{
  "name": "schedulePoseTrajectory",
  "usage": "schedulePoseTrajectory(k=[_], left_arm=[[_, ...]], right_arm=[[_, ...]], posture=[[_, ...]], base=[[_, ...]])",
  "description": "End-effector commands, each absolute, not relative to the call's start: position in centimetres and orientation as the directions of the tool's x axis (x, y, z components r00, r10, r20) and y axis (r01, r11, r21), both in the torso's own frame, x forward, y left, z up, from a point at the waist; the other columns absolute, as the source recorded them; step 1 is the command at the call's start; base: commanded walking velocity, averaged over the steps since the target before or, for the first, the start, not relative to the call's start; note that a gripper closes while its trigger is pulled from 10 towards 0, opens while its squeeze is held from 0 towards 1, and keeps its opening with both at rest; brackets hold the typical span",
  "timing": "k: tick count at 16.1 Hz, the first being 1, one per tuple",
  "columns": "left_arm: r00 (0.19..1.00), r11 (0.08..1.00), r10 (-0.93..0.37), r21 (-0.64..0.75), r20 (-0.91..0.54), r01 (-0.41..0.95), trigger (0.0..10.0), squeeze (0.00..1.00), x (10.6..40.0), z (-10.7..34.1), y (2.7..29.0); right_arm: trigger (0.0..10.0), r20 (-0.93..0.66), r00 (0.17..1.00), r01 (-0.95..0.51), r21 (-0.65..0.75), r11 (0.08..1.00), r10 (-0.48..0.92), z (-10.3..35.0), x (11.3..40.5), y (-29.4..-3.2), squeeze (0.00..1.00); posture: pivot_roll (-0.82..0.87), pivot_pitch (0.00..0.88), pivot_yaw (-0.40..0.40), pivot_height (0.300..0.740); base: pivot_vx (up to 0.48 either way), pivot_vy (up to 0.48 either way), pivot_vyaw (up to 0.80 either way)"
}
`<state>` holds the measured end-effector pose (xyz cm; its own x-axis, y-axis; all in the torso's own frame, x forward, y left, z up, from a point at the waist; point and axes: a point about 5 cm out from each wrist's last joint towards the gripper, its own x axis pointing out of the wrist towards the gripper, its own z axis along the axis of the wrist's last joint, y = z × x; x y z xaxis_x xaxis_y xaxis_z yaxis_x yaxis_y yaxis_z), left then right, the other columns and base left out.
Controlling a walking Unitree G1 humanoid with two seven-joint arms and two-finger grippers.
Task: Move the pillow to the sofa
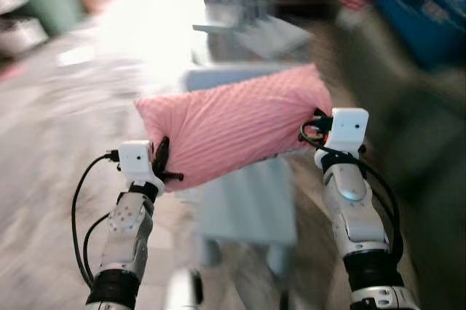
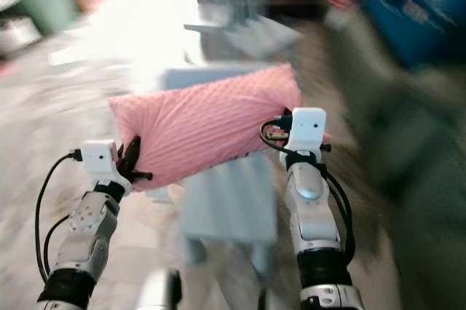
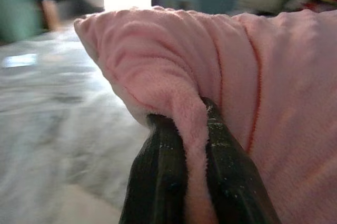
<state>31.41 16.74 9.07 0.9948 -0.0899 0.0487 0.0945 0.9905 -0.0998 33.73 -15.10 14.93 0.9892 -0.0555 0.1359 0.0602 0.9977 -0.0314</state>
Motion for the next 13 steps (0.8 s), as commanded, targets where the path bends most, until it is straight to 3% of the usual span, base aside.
schedulePoseTrajectory(k=[1, 13], left_arm=[[0.998, 0.995, -0.04, -0.091, 0.045, 0.044, 0.0, 0.0, 31.24, 9.02, 18.16], [0.998, 0.993, -0.049, -0.102, 0.034, 0.052, 0.0, 0.0, 31.23, 8.8, 17.89]], right_arm=[[0.0, 0.213, 0.971, 0.11, -0.014, 0.994, -0.105, 16.86, 33.81, -15.78, 0.0], [0.0, 0.22, 0.969, 0.117, -0.013, 0.993, -0.111, 17.13, 33.71, -15.9, 0.0]], posture=[[-0.12, 0.0, 0.073, 0.733], [-0.13, 0.0, 0.073, 0.74]], base=[[0.0, 0.0, 0.0], [0.0, 0.0, 0.0]])
